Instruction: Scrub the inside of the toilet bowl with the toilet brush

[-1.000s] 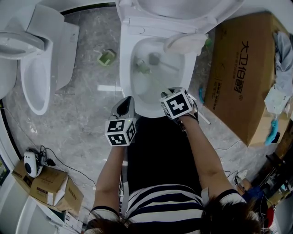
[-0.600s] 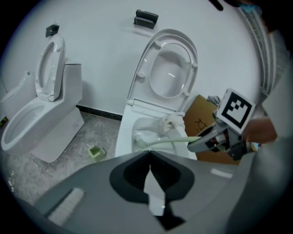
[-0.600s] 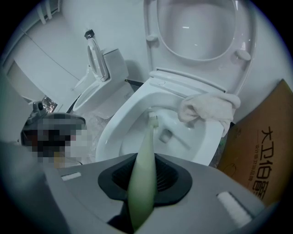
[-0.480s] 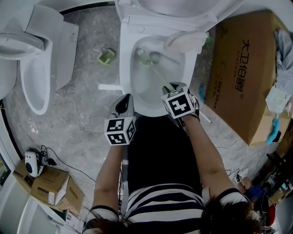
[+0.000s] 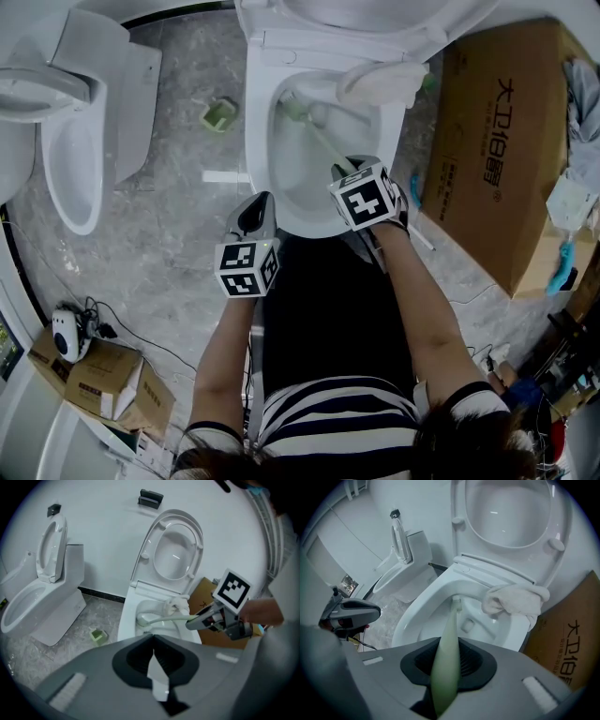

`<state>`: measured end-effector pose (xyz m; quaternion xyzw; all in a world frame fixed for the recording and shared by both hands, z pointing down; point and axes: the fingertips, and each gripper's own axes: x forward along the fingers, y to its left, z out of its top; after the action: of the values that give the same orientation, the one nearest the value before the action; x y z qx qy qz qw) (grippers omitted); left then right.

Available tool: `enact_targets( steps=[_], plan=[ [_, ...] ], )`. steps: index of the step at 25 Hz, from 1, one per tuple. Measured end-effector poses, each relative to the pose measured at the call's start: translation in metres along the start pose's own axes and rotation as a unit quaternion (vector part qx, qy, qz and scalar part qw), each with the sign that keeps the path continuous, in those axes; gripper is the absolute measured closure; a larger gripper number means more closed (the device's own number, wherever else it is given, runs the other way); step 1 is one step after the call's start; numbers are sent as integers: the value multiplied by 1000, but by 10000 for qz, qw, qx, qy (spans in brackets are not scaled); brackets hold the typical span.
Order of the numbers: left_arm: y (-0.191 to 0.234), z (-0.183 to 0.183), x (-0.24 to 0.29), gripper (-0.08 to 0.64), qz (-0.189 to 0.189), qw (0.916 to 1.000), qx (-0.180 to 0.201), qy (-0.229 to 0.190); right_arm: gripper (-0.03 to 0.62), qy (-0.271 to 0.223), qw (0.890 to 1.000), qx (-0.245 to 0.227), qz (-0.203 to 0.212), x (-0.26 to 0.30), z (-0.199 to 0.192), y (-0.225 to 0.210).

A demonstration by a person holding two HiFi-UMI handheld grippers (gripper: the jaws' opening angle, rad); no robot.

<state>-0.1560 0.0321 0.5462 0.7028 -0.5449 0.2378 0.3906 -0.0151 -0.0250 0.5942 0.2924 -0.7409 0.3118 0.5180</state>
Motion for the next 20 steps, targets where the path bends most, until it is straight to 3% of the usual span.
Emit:
enact_targets(
  steps=[6,20],
  plan=[
    [3,-2,1,560,27,10000,-21,12,515,1,9998,0,-175,-1,3,-15],
    [-10,-1,3,560,-65,10000,33,5,515,317,9927,-220,-1146,-18,-18,-53]
  ],
)
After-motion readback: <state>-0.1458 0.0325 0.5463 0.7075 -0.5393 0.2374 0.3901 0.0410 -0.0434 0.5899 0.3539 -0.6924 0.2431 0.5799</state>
